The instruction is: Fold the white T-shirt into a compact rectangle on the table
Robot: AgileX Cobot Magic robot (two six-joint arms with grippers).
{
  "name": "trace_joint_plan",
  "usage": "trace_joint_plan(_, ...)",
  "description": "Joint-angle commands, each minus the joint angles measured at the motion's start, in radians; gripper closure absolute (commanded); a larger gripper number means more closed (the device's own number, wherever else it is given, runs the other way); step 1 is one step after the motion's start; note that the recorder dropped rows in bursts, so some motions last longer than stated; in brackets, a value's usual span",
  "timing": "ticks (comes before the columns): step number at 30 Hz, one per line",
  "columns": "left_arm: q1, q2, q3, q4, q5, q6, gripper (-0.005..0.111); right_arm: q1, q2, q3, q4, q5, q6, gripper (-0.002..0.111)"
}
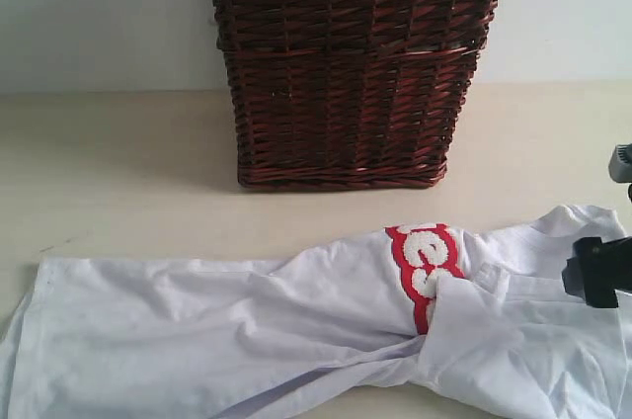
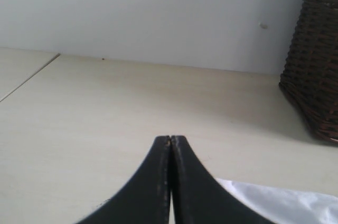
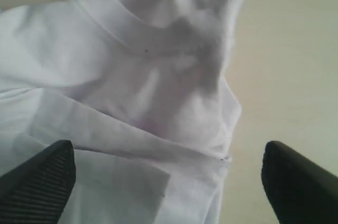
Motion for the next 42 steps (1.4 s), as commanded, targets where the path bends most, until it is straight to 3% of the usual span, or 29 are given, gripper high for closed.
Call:
trace_joint_plan(1, 0.002, -0.004, -0.001, 0.003, 0.003, -0.004, 0.107, -0.060, 0.076, 0.004, 0.053, -0.009, 0.020, 0.018)
trace_joint_plan(6, 0.002, -0.004, -0.001, 0.003, 0.003, -0.004, 0.107, -0.064, 0.079, 0.004, 0.098, -0.004, -0.079, 0.018)
trace_joint_plan(15, 0.002, -0.004, -0.001, 0.003, 0.003, -0.004, 0.107, -0.064, 0.081, 0.004, 0.527, 0.108, -0.550, 0.018)
trace_joint_plan(28, 0.002, -0.004, -0.001, 0.003, 0.003, -0.004, 0.107, -0.196, 0.127, 0.004, 0.531, 0.125, -0.531, 0.018)
trace_joint_plan(35, 0.002, -0.004, -0.001, 0.003, 0.003, -0.004, 0.107, -0.196, 0.201, 0.004, 0.599, 0.114, -0.687, 0.020)
trace_joint_plan(37, 0.002, -0.004, -0.001, 0.003, 0.003, -0.004, 0.107, -0.196, 0.201, 0.004, 0.630, 0.118, -0.751, 0.025)
trace_joint_plan(41, 0.002, -0.004, -0.001, 0.003, 0.003, -0.004, 0.107, -0.196, 0.201, 0.004, 0.715, 0.114, -0.798, 0.068)
trace_joint_plan(42, 0.002, -0.004, -0.001, 0.003, 0.003, -0.004, 0.107, -0.196, 0.201, 0.004, 0.723, 0.112, -0.798, 0.075)
